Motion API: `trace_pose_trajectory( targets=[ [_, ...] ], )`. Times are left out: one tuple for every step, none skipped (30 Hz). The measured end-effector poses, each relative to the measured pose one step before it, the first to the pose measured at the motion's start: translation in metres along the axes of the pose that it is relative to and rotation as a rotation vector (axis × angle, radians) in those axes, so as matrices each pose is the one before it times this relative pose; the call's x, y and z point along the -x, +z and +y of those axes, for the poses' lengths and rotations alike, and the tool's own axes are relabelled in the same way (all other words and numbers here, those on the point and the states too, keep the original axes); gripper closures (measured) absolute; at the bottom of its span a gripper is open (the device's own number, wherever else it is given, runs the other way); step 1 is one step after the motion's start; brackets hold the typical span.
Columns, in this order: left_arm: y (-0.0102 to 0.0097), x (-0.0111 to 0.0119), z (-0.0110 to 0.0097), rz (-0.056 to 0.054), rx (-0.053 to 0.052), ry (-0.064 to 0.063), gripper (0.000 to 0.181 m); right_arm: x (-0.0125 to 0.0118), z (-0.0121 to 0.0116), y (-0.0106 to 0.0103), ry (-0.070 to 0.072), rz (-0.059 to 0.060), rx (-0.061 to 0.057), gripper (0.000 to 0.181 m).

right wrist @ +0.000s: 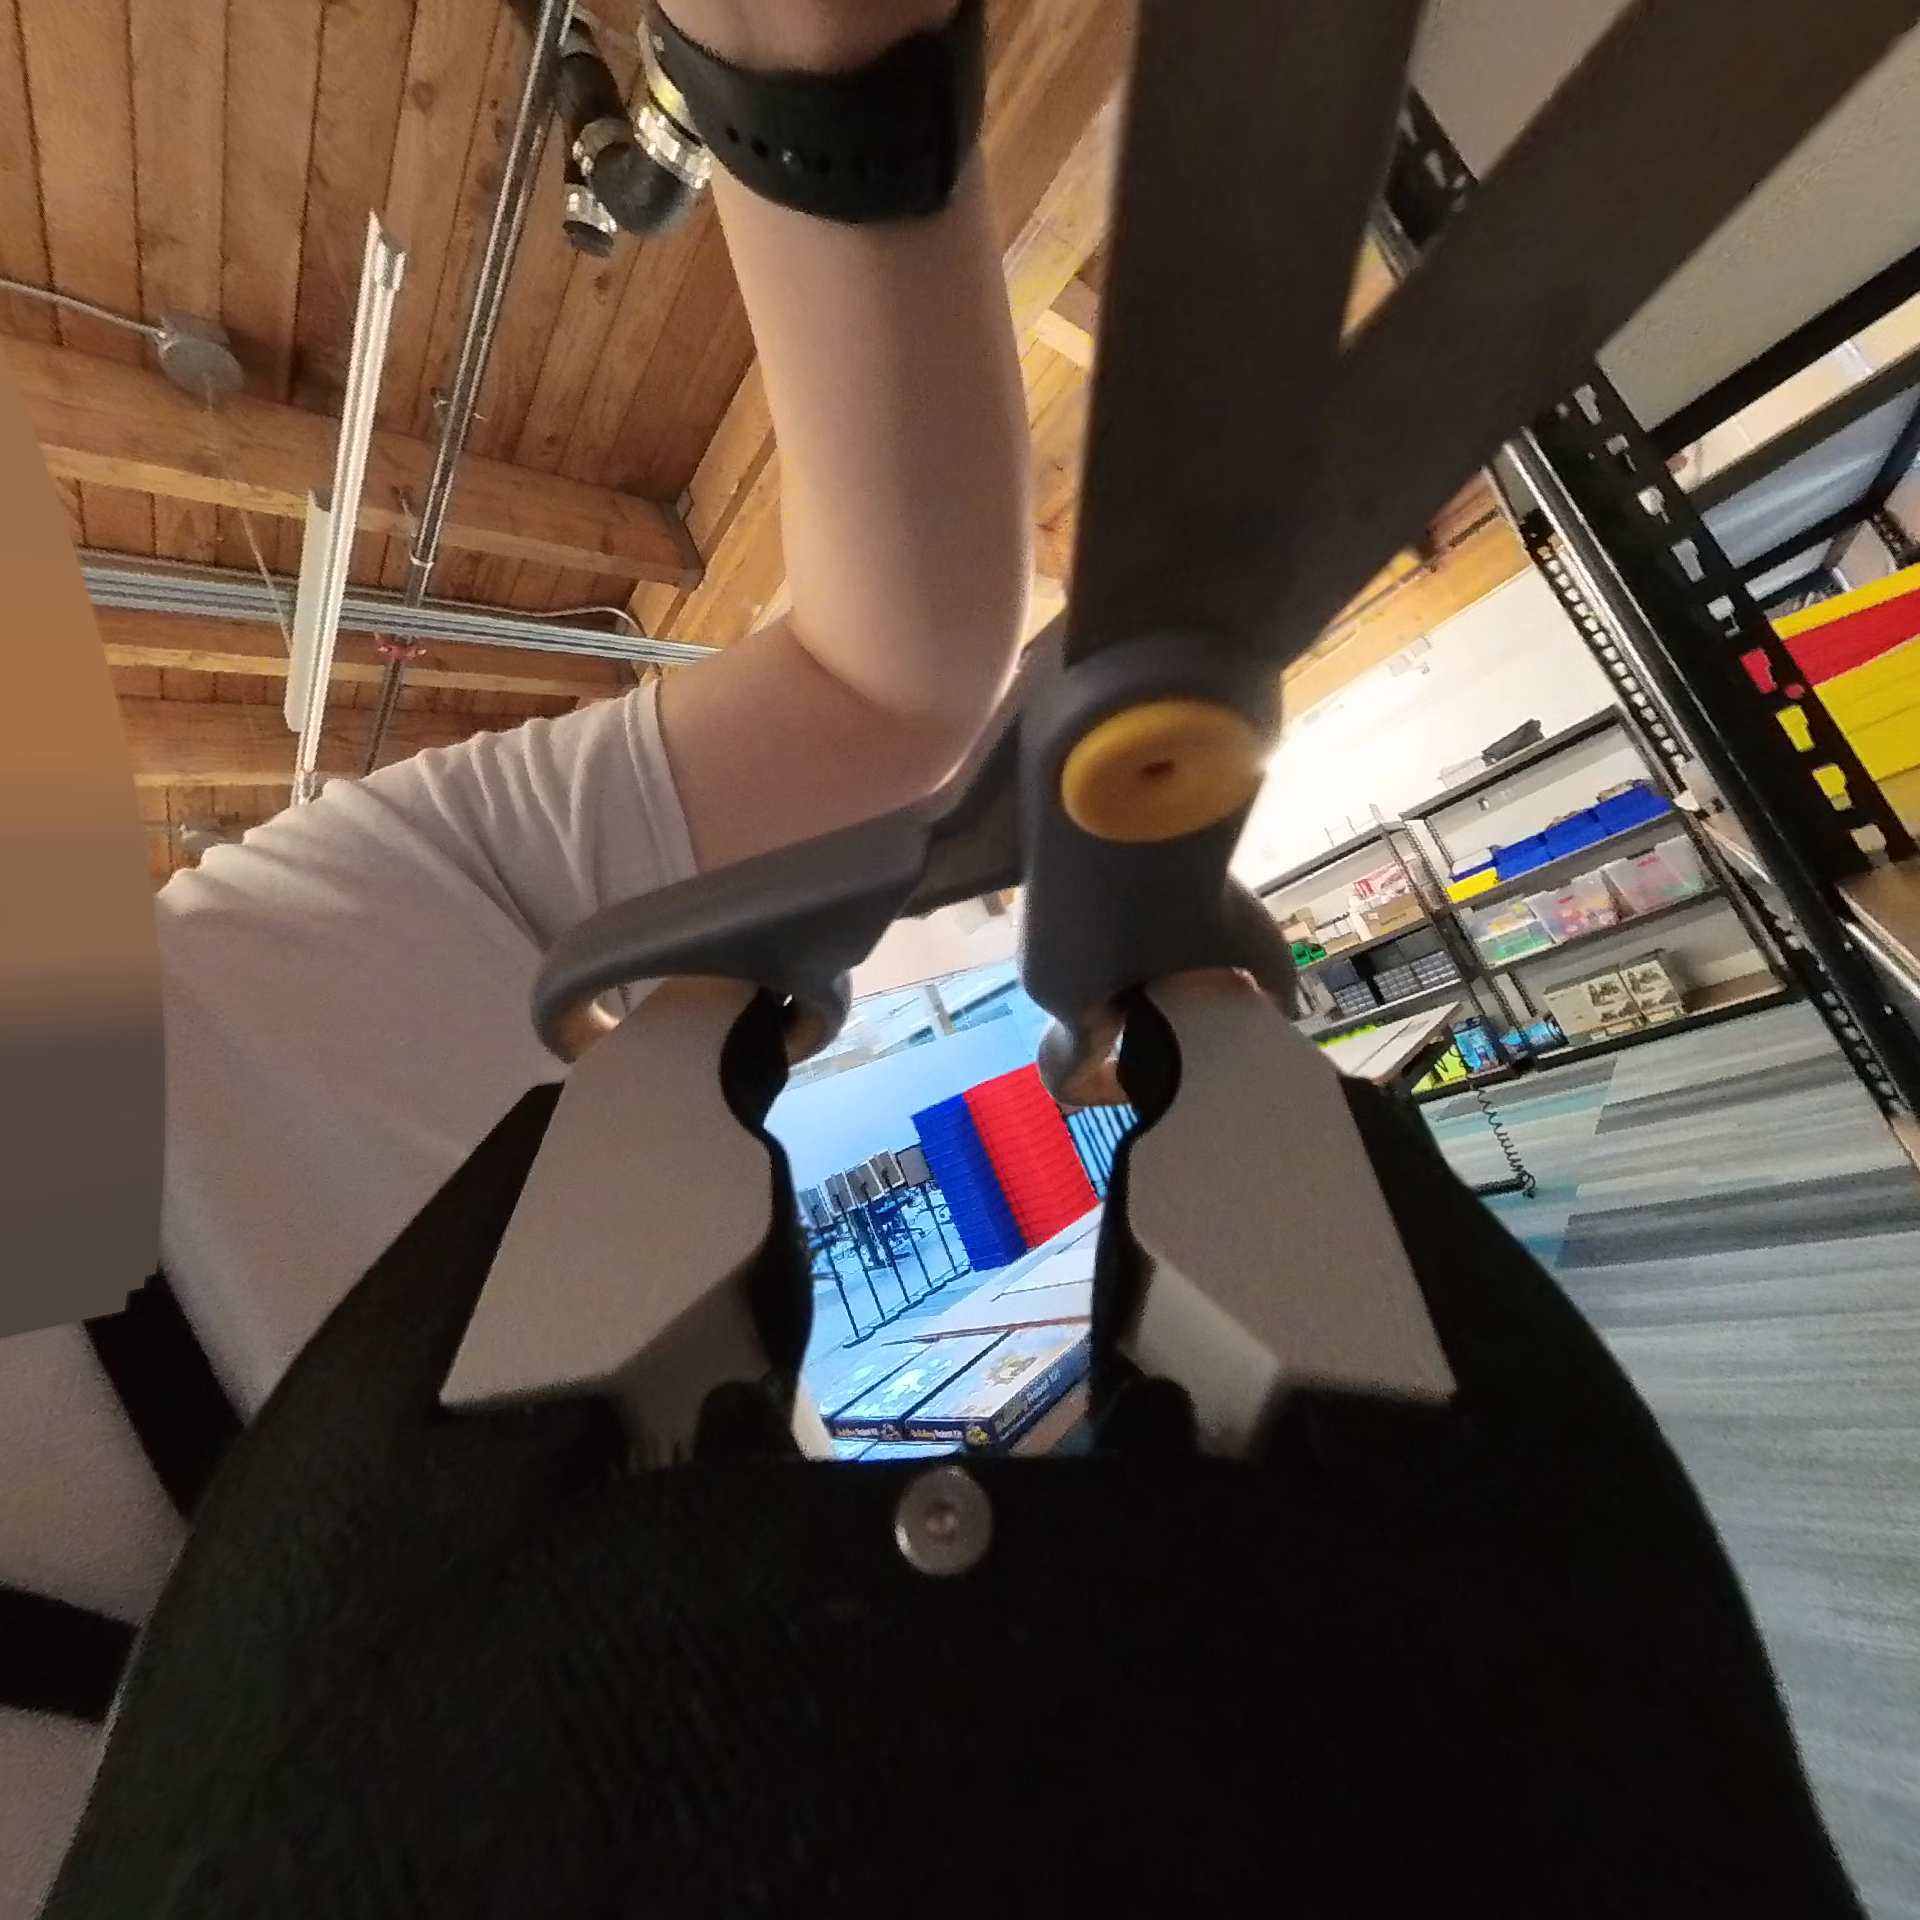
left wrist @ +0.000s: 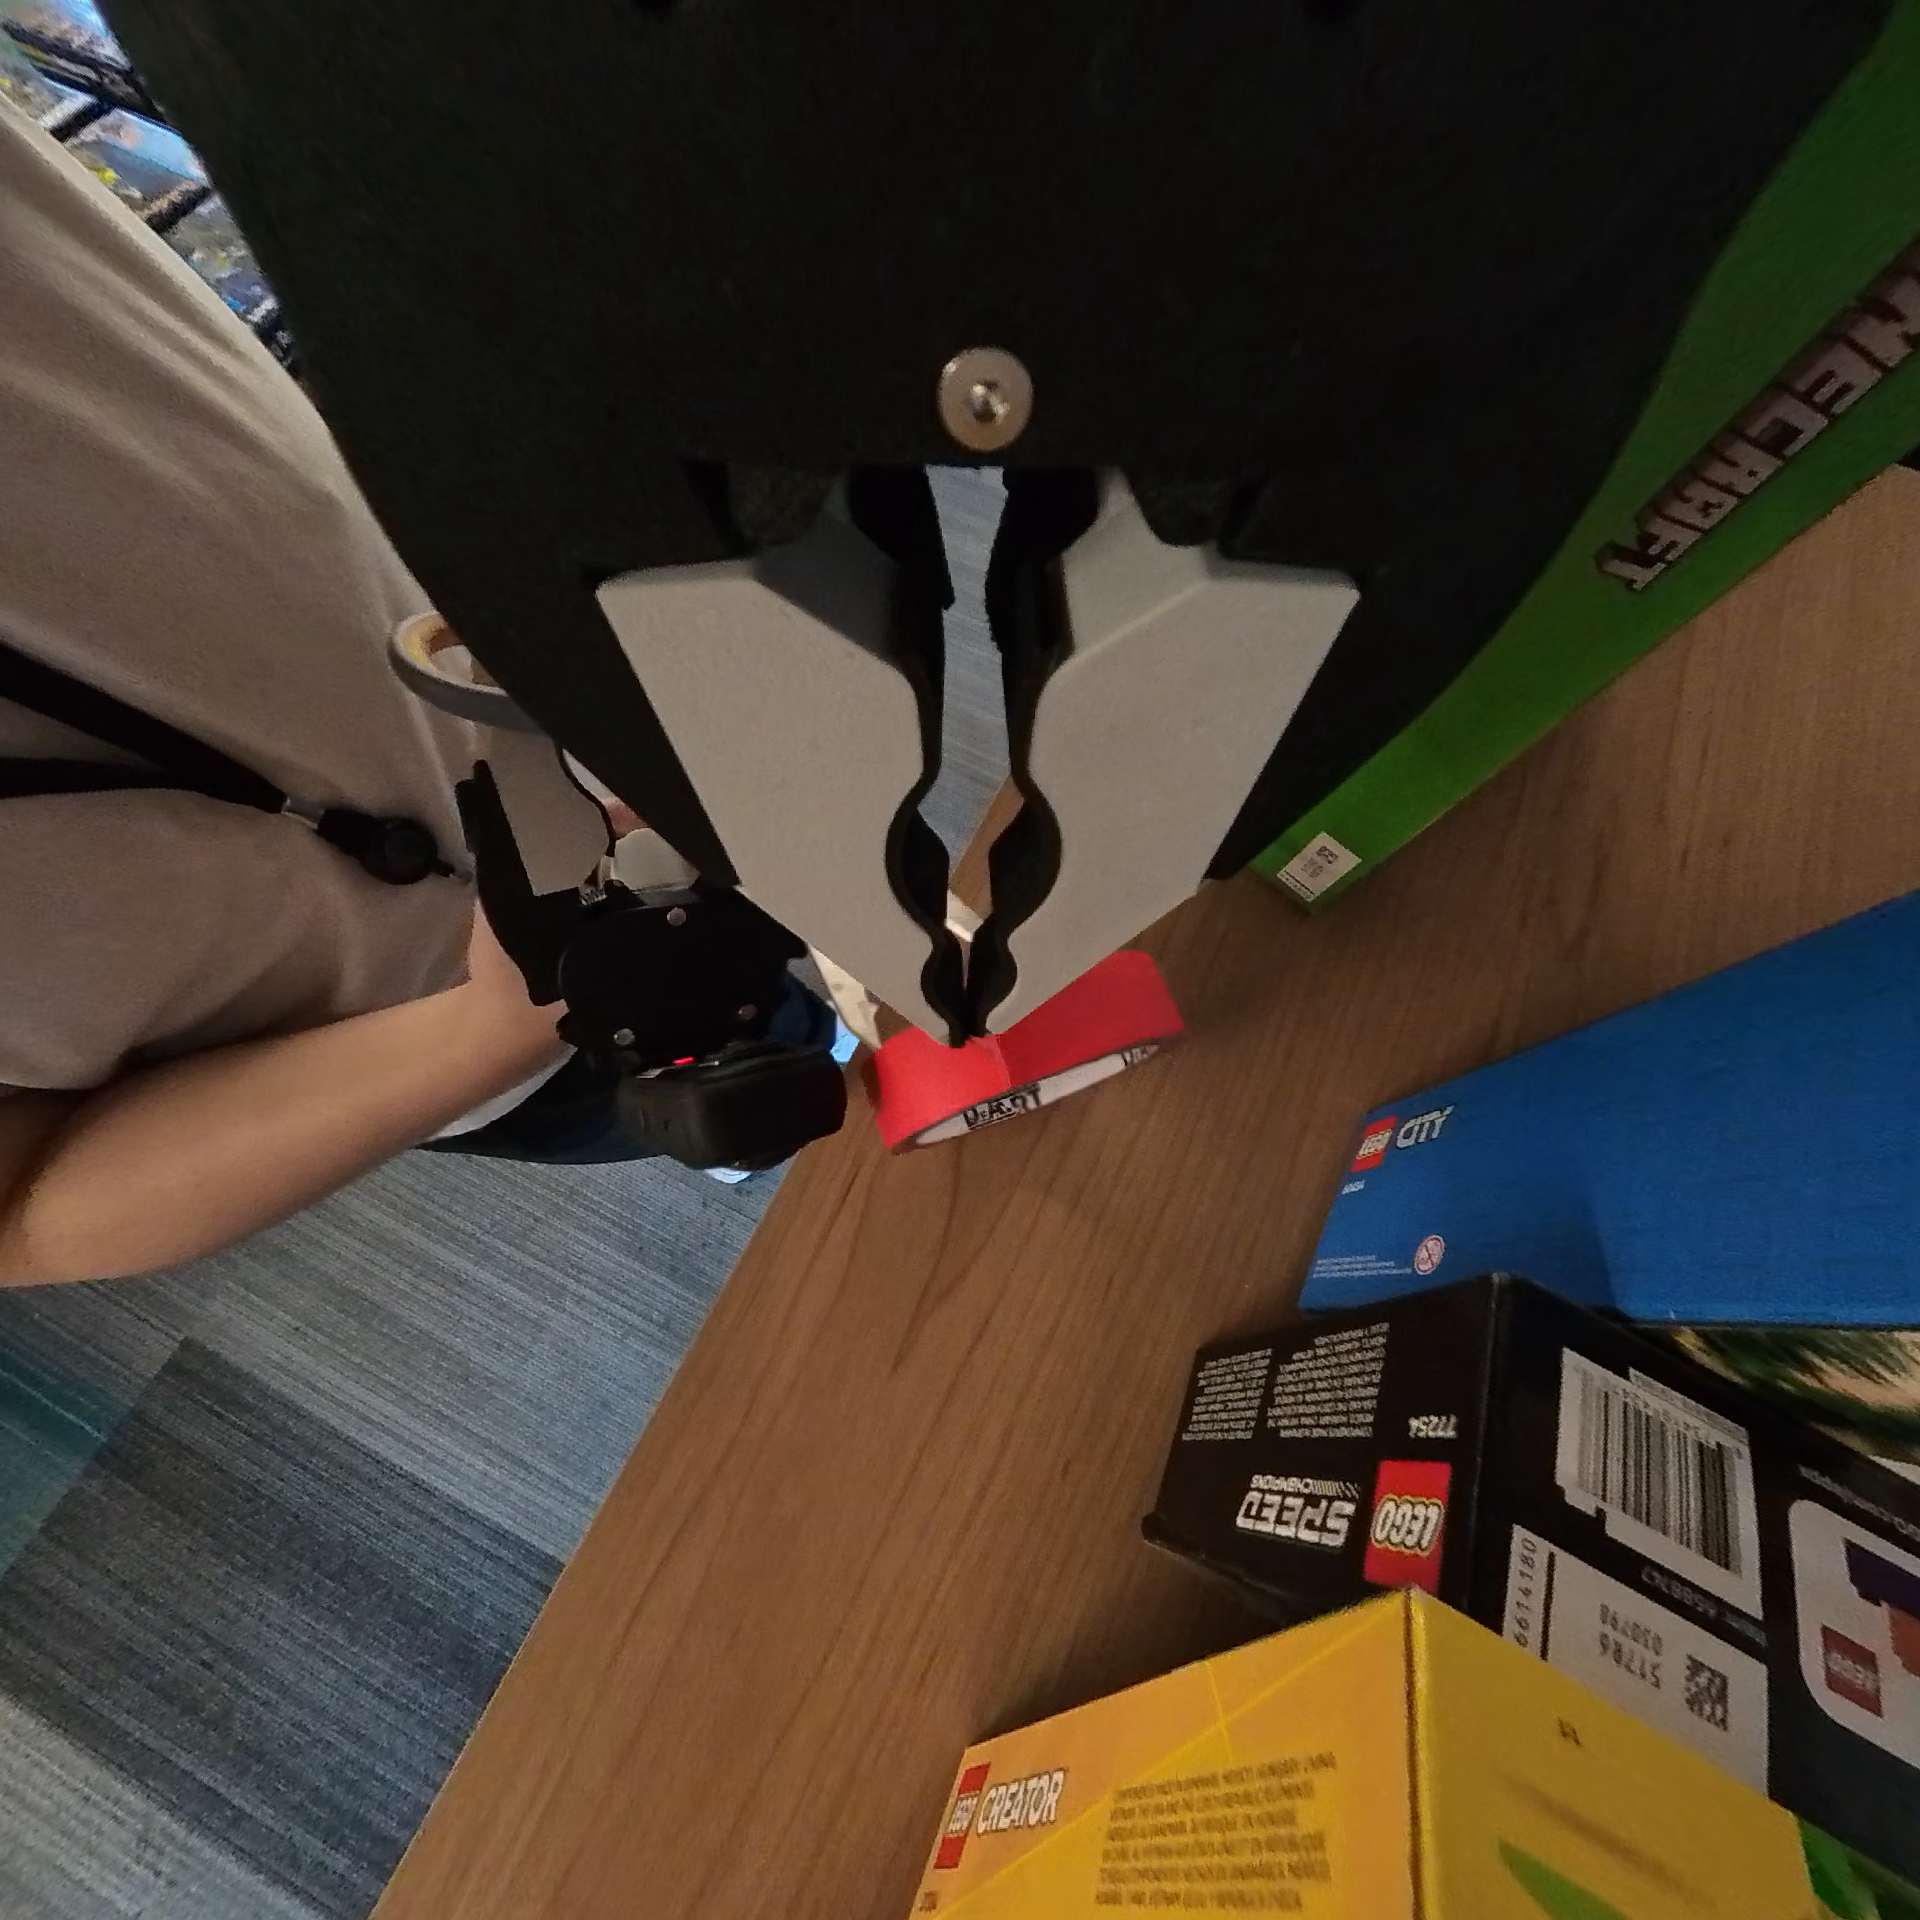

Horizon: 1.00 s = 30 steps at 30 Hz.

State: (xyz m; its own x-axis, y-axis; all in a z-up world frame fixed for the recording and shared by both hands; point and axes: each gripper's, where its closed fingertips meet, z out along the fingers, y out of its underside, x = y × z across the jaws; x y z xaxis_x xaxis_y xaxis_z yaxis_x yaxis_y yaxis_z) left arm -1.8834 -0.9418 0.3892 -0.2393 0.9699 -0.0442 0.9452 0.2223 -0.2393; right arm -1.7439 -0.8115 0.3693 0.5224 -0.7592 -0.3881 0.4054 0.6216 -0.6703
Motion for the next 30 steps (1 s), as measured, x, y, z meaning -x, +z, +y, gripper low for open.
trace_pose_trajectory(
  targets=[
    [0.00000,-0.00042,-0.00052,0.0054,-0.0017,-0.0034,0.181,0.00160,-0.00139,-0.00059,-0.0097,-0.0149,-0.0018,0.120],
    [0.00001,-0.00043,-0.00032,0.0056,-0.0003,-0.0044,0.181,0.00168,-0.00199,-0.00073,-0.0085,-0.0139,-0.0058,0.120],
    [-0.00009,-0.00010,-0.00012,0.0026,0.0008,-0.0028,0.181,0.00128,-0.00240,-0.00064,-0.0089,-0.0110,-0.0089,0.120],
    [-0.00009,-0.00005,-0.00010,0.0013,0.0005,-0.0007,0.181,0.00053,-0.00234,-0.00062,-0.0083,-0.0062,-0.0081,0.120],
    [-0.00010,-0.00015,0.00009,0.0007,0.0020,-0.0002,0.181,-0.00106,-0.00177,-0.00041,-0.0041,0.0025,-0.0040,0.120],
    [-0.00012,0.00022,0.00044,-0.0011,0.0030,0.0010,0.181,-0.00135,-0.00074,-0.00024,0.0006,0.0033,-0.0002,0.120],
    [-0.00023,0.00033,0.00030,-0.0018,0.0016,0.0007,0.181,-0.00058,-0.00022,-0.00032,0.0050,-0.0029,-0.0005,0.120],
    [-0.00038,0.00029,0.00025,-0.0006,0.0006,-0.0010,0.181,-0.00038,-0.00004,-0.00045,0.0068,-0.0045,-0.0023,0.120],
    [-0.00036,0.00044,0.00030,-0.0001,-0.0001,-0.0012,0.181,-0.00048,-0.00027,-0.00052,0.0073,-0.0047,-0.0062,0.120],
    [-0.00022,0.00065,0.00055,-0.0005,0.0002,-0.0012,0.181,-0.00084,-0.00035,-0.00063,0.0062,-0.0026,-0.0068,0.120],
    [-0.00015,0.00050,0.00067,-0.0002,0.0001,-0.0017,0.181,-0.00076,-0.00018,-0.00031,0.0024,-0.0017,-0.0036,0.120],
    [0.00000,0.00044,0.00070,0.0010,-0.0011,-0.0023,0.181,-0.00089,-0.00032,-0.00016,0.0012,0.0002,-0.0020,0.120],
    [0.00008,0.00028,0.00075,0.0019,-0.0009,-0.0027,0.181,-0.00126,-0.00051,0.00016,0.0026,0.0038,-0.0009,0.120],
    [-0.00001,0.00034,0.00088,0.0009,0.0006,-0.0020,0.181,-0.00104,-0.00086,0.00017,0.0041,0.0027,-0.0017,0.120],
    [0.00005,0.00050,0.00092,-0.0005,0.0012,-0.0008,0.181,-0.00052,-0.00137,0.00003,0.0056,0.0010,-0.0045,0.120],
    [-0.00011,0.00037,0.00078,-0.0002,0.0010,-0.0005,0.181,-0.00076,-0.00155,0.00017,-0.0012,0.0050,-0.0059,0.120],
    [-0.00018,0.00006,0.00038,0.0009,-0.0003,-0.0006,0.181,-0.00034,-0.00140,0.00024,-0.0003,0.0025,-0.0055,0.120],
    [-0.00020,0.00024,0.00015,0.0003,-0.0010,-0.0003,0.181,-0.00030,-0.00122,0.00017,0.0005,0.0017,-0.0055,0.120],
    [-0.00013,0.00024,0.00013,-0.0010,-0.0002,0.0006,0.181,-0.00051,-0.00119,0.00005,0.0005,0.0039,-0.0072,0.120],
    [-0.00011,0.00017,0.00010,-0.0004,-0.0005,0.0009,0.181,-0.00081,-0.00103,-0.00005,0.0021,0.0065,-0.0051,0.123],
    [0.00002,0.00004,0.00005,0.0009,-0.0008,0.0003,0.181,-0.00094,-0.00010,-0.00025,0.0024,0.0074,0.0018,0.128],
    [0.00011,0.00005,0.00003,0.0007,-0.0004,0.0003,0.181,-0.00001,0.00010,-0.00014,0.0044,0.0012,0.0016,0.128],
    [0.00009,0.00013,0.00013,-0.0003,-0.0006,0.0006,0.181,0.00105,-0.00086,-0.00013,0.0032,-0.0048,-0.0044,0.129],
    [0.00001,0.00020,0.00007,0.0005,-0.0005,0.0003,0.181,0.00141,-0.00124,-0.00004,0.0041,-0.0067,-0.0059,0.129],
    [0.00014,0.00003,0.00028,0.0015,0.0000,-0.0004,0.181,0.00120,-0.00170,-0.00003,0.0040,-0.0047,-0.0090,0.129],
    [-0.00002,0.00028,0.00017,0.0002,-0.0003,-0.0008,0.181,0.00103,-0.00201,0.00003,0.0025,-0.0038,-0.0109,0.129],
    [0.00002,0.00036,0.00007,-0.0005,-0.0010,-0.0010,0.181,0.00051,-0.00180,-0.00020,0.0009,-0.0008,-0.0094,0.133],
    [-0.00001,0.00013,0.00014,0.0012,-0.0005,-0.0010,0.181,-0.00002,-0.00138,0.00000,0.0023,0.0021,-0.0064,0.134],
    [0.00017,0.00000,0.00013,0.0013,0.0003,-0.0004,0.181,-0.00150,-0.00051,0.00010,0.0039,0.0094,-0.0007,0.135],
    [0.00017,-0.00013,0.00010,0.0010,0.0004,0.0002,0.181,-0.00109,0.00024,0.00006,0.0016,0.0063,0.0017,0.135]
  ],
)
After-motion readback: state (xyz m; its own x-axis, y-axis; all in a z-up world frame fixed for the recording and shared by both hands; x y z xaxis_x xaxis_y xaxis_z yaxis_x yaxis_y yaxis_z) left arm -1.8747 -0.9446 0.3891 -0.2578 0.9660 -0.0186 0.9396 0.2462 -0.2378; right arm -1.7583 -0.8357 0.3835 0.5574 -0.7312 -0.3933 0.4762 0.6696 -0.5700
